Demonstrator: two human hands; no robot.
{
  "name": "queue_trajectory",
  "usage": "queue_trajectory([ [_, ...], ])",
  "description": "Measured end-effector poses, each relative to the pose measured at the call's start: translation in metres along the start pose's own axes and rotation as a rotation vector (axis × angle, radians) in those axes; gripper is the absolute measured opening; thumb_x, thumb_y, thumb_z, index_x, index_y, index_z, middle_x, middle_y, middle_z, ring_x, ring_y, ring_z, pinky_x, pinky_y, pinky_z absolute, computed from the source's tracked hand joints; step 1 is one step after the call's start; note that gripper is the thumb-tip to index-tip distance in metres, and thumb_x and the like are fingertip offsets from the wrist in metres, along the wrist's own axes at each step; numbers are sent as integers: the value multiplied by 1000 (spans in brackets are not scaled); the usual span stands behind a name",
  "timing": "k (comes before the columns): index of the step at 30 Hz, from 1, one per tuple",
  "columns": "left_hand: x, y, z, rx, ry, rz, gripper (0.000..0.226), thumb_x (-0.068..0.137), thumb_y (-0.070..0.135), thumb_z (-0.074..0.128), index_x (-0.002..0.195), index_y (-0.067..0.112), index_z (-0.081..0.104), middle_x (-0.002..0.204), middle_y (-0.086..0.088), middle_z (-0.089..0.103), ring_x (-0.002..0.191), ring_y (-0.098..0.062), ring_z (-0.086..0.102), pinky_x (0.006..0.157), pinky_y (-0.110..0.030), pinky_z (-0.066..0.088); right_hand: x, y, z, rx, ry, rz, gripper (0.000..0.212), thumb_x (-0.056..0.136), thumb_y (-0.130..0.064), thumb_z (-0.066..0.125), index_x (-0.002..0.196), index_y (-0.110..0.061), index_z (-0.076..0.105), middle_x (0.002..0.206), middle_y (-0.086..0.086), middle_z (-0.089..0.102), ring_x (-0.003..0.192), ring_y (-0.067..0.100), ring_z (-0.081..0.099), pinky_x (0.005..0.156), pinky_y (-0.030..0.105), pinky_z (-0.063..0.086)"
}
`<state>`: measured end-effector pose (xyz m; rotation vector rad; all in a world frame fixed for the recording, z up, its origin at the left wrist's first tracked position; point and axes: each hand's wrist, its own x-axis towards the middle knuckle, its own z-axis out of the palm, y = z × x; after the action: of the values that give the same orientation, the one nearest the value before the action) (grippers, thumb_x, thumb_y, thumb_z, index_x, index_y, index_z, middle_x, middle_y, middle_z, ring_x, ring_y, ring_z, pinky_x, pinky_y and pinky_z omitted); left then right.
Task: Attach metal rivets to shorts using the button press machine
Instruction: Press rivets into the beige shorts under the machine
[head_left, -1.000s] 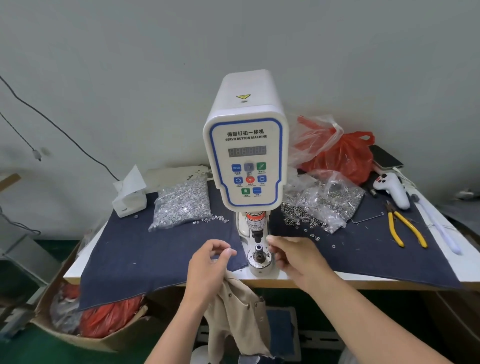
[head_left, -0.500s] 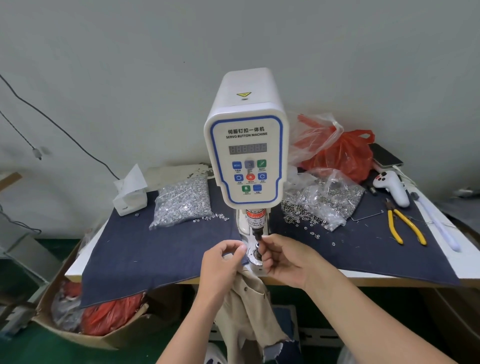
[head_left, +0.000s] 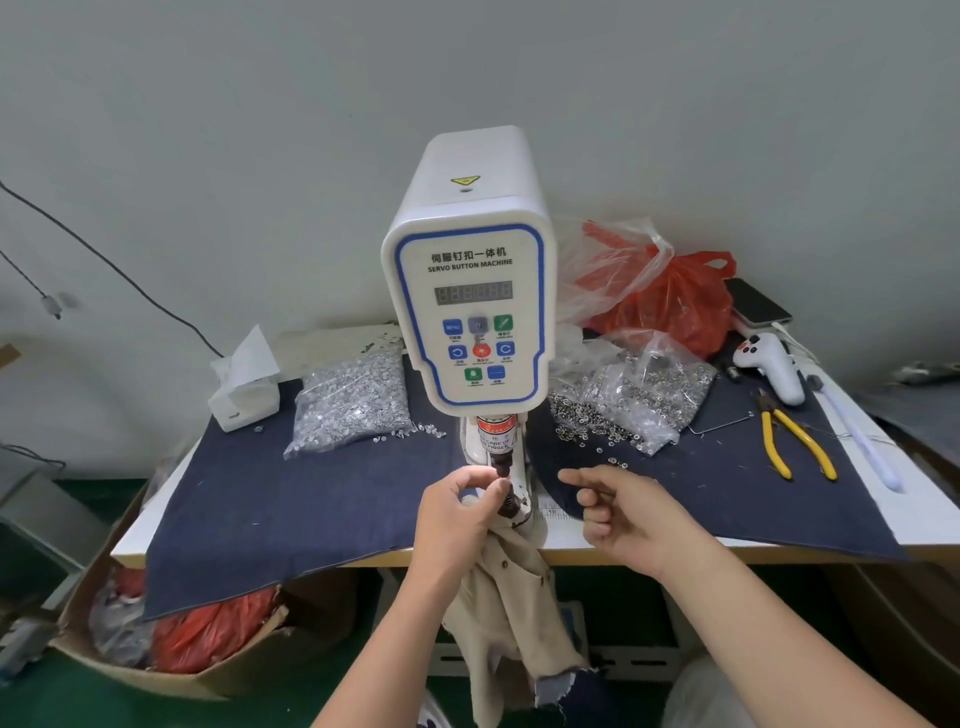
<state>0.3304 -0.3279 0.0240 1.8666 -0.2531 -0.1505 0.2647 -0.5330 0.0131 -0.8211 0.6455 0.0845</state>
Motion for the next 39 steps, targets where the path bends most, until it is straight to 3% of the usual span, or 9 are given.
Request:
queue_trajectory([
  [8, 2, 4, -3, 90, -9, 35, 14, 91, 23, 81, 80, 30, 74, 82, 18, 75, 82, 0, 69, 77, -23, 54, 6, 6, -11, 41, -29, 16, 26, 97, -14, 60, 94, 2, 81, 62, 2, 52, 46, 10, 36, 39, 22, 31],
  [17, 3, 16, -5, 297, -19, 57, 13, 91, 27, 77, 86, 34, 67, 85, 16, 73, 86, 5, 65, 71, -14, 44, -10, 2, 4, -25, -43, -54, 28, 100, -14, 59, 92, 1, 81, 62, 3, 53, 47, 10, 37, 40, 22, 31],
  [20, 0, 14, -9, 162, -32, 12, 2, 98, 28, 68, 98, 30, 67, 94, 15, 71, 92, 6, 64, 75, -15, 45, -25, 4, 14, -266, -28, -174, 21, 97, -16, 63, 96, -5, 80, 66, 3, 58, 52, 11, 39, 47, 22, 32],
  [25, -8, 13, -24, -164, -24, -242, 20, 99, 23, 55, 86, 24, 71, 76, 18, 64, 64, -1, 54, 67, -26, 44, -55, 20, 30, -1086, -186, -468, 8, 91, -38, 70, 89, -33, 76, 87, -16, 74, 73, -4, 63, 69, 12, 46],
  [28, -16, 17, -36, -423, -131, -303, 17, 83, 37, 65, 84, 22, 74, 82, 7, 63, 67, -9, 56, 69, -28, 47, -64, 36, 35, -1332, -290, -492, 17, 80, -57, 69, 90, -43, 67, 94, -18, 69, 87, -3, 62, 74, 16, 48],
  [30, -20, 18, -43, -448, -229, -236, 32, 74, 46, 68, 88, 18, 74, 87, 5, 65, 75, -11, 60, 77, -32, 49, -65, 38, 37, -1376, -267, -499, 20, 77, -58, 71, 89, -43, 62, 90, -18, 65, 82, -4, 58, 70, 16, 45],
  [34, -32, 19, -53, -159, -387, 13, 35, 88, 49, 61, 97, 21, 79, 103, 1, 74, 99, -15, 68, 95, -34, 49, -66, 25, 38, -1441, -268, -515, 19, 80, -46, 78, 78, -41, 60, 79, -19, 59, 75, -9, 53, 65, 15, 39],
  [37, -38, 22, -60, 35, -592, 121, 23, 92, 43, 76, 112, 31, 78, 109, 5, 77, 104, -12, 72, 92, -23, 53, -70, 15, 38, -1425, -278, -567, 18, 81, -45, 79, 77, -44, 61, 96, -10, 57, 93, -5, 54, 79, 10, 41],
  [39, -37, 27, -65, 116, -651, 168, 31, 85, 39, 88, 113, 35, 76, 110, 9, 76, 103, -8, 72, 90, -19, 52, -73, 12, 37, -1383, -283, -589, 17, 82, -40, 81, 79, -43, 65, 101, -8, 58, 98, -1, 55, 88, 17, 43],
])
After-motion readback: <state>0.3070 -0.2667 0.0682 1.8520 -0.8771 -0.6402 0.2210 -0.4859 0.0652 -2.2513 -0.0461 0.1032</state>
